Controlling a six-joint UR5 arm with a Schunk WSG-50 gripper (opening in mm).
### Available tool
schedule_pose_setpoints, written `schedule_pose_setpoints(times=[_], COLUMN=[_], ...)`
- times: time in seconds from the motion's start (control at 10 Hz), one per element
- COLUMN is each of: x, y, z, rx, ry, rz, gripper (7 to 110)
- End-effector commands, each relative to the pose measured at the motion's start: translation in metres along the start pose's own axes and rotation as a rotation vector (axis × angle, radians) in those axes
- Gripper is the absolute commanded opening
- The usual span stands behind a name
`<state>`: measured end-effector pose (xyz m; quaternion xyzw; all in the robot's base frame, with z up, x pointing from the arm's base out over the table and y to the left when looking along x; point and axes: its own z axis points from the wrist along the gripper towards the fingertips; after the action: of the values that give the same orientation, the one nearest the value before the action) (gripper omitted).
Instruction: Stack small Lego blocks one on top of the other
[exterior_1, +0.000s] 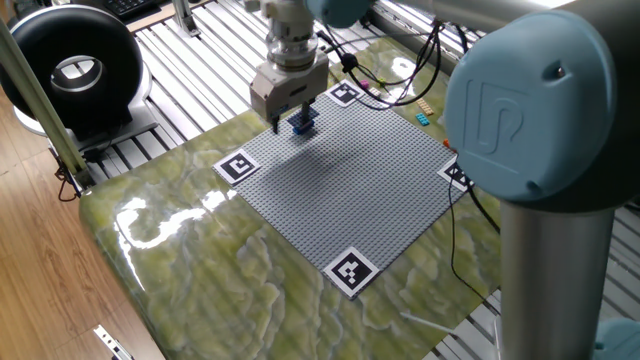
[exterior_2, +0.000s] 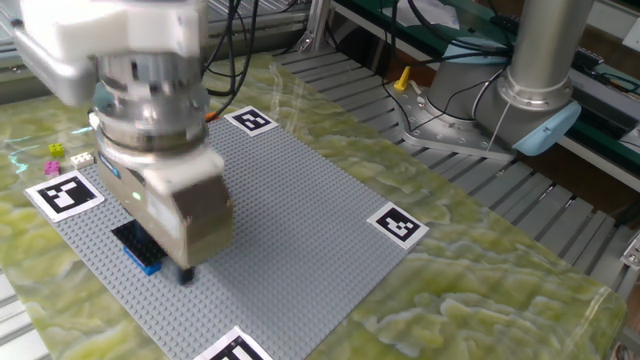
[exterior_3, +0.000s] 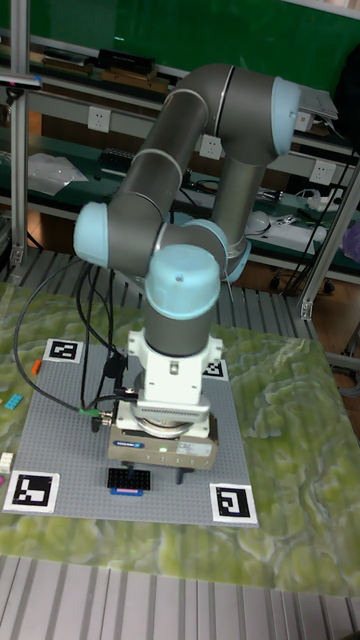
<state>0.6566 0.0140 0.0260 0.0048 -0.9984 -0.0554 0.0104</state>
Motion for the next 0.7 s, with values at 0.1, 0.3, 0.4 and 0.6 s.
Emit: schedule_pose_setpoints(times=[0.1, 0.3, 0.4, 0.6], x=[0.007, 0.005, 0.004, -0.005], y=[-0.024, -0.014, -0.021, -0.052], z=[-0.017, -0.017, -0.018, -0.023], rx=[0.062, 0.032, 0.048, 0.151], ry=[-0.009, -0.032, -0.046, -0.088], rz=[-0.017, -0.015, -0.020, 0.016], gripper=[88, 88, 88, 44])
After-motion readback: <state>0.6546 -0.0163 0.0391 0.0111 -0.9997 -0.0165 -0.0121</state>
